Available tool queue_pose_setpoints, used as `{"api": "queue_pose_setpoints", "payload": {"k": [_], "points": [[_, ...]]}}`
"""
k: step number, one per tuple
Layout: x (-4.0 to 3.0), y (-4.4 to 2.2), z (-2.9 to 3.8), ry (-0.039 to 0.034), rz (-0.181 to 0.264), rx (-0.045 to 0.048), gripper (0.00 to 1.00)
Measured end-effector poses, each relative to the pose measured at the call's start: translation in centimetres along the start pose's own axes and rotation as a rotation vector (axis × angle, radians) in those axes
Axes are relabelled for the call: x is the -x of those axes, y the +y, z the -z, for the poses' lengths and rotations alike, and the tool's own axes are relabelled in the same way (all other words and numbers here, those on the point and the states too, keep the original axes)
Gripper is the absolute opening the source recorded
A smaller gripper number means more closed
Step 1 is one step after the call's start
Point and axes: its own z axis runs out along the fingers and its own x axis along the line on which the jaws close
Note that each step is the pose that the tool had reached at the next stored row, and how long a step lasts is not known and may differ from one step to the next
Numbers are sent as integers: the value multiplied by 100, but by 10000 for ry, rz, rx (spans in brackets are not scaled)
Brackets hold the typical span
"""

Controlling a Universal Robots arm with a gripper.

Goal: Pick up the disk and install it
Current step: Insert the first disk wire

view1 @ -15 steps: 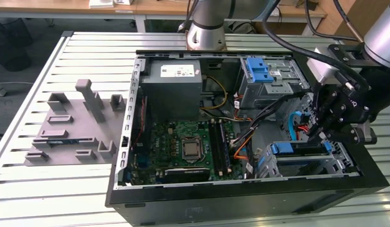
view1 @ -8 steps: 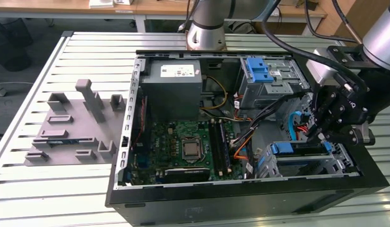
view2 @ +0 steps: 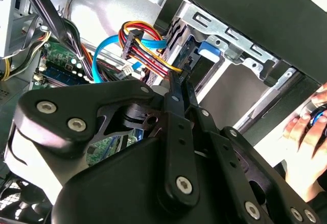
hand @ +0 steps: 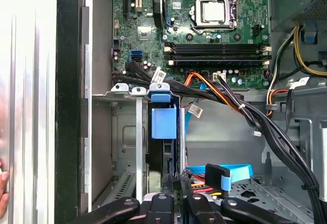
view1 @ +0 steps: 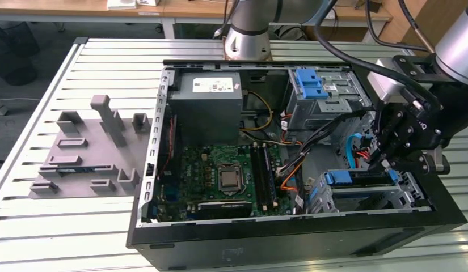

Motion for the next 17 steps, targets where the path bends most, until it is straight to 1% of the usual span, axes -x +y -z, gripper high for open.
{"api": "queue_pose_setpoints", "payload": {"k": [4, 17], "points": [[-2, -11, -7, -7, -51, 29, 16], [-5, -21, -45, -9, -193, 62, 16]]}}
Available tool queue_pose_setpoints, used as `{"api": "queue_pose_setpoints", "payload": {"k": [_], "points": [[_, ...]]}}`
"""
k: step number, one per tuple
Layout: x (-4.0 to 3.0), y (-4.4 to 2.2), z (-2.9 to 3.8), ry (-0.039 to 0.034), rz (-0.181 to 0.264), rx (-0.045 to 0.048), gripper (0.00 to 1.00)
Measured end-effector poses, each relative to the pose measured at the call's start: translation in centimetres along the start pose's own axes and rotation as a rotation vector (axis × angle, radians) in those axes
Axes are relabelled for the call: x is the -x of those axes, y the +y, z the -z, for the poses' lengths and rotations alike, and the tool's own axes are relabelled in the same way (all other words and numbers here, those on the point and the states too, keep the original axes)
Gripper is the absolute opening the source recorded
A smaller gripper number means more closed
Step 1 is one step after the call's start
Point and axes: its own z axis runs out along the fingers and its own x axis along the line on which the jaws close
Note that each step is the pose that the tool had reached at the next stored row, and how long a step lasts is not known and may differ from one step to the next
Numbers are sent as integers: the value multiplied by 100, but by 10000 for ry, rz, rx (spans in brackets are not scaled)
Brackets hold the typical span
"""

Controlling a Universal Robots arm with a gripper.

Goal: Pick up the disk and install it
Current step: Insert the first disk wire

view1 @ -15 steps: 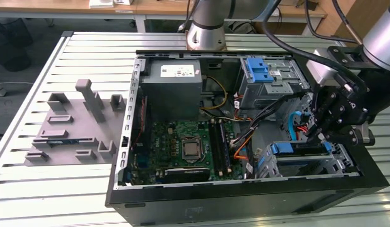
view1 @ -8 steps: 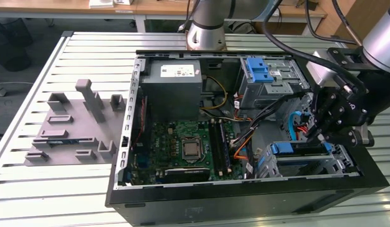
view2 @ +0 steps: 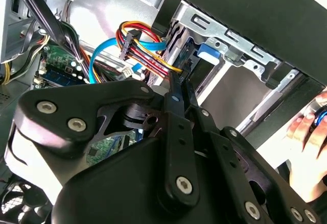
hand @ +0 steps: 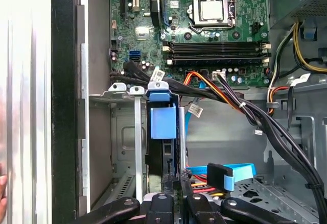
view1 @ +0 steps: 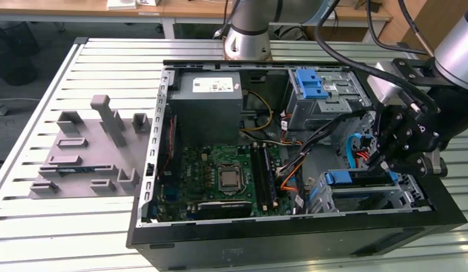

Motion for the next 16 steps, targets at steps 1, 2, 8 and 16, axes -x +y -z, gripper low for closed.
{"api": "queue_pose_setpoints", "payload": {"k": [1, 2, 8, 16], "points": [[0, -2, -1, 1, -1, 3, 16], [0, -2, -4, 0, -1, 6, 16], [1, -10, -16, 4, -2, 29, 16], [1, -25, -19, 1, -26, 77, 16]]}}
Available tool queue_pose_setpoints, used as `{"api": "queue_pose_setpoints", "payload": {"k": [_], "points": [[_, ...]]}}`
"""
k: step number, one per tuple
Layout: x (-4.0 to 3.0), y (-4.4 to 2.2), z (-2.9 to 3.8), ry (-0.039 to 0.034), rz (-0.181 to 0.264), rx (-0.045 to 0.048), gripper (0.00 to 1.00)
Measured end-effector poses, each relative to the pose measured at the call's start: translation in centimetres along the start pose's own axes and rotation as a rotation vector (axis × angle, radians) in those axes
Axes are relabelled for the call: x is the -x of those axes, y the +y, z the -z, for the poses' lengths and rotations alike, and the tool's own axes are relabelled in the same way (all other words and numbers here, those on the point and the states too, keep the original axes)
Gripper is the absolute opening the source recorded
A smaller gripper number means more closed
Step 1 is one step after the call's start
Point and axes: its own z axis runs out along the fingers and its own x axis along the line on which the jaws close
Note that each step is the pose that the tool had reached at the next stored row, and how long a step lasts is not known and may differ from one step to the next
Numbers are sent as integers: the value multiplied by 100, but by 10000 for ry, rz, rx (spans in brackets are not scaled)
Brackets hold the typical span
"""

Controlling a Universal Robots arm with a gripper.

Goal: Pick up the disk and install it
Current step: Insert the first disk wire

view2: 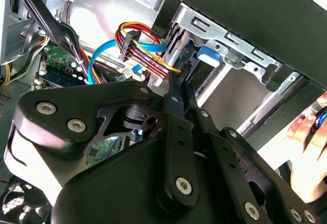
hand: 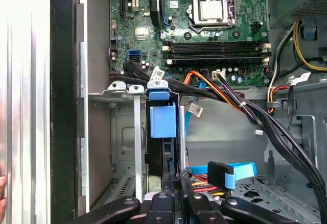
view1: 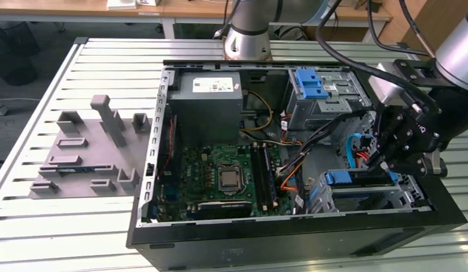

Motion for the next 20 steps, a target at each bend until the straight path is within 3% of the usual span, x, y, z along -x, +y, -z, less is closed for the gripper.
{"api": "queue_pose_setpoints", "payload": {"k": [14, 20], "points": [[-19, -5, 14, -10, -74, 29, 16], [-19, -12, 7, -82, -71, 43, 16]]}}
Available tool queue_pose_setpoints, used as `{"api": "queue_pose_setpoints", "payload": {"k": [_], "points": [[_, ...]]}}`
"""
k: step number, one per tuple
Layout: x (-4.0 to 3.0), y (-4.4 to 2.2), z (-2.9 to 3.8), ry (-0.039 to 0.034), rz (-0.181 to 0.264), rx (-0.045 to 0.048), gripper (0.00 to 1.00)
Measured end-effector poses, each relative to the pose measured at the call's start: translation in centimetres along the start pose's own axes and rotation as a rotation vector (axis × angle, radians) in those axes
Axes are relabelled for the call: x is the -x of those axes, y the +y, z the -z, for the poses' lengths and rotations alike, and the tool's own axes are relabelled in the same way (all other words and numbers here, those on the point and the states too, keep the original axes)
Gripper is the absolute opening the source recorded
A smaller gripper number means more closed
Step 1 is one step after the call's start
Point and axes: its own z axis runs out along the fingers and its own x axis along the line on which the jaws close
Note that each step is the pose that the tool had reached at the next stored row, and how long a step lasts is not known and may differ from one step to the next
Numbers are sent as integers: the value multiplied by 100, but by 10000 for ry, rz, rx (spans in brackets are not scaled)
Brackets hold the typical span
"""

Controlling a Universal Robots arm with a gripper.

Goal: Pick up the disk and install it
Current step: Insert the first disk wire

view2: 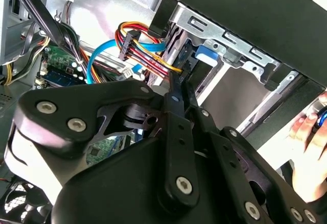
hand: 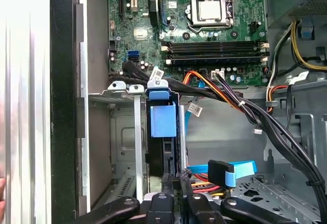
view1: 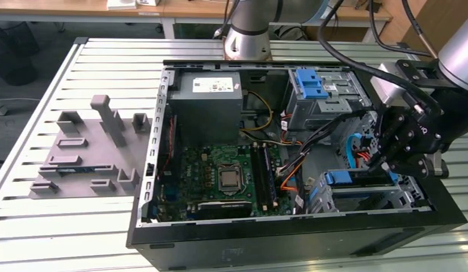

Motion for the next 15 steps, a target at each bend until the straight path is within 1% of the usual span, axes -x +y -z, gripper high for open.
{"api": "queue_pose_setpoints", "payload": {"k": [10, 15], "points": [[-4, -4, -34, -6, 0, 13, 16], [-4, -5, -36, -5, -2, 16, 16]]}}
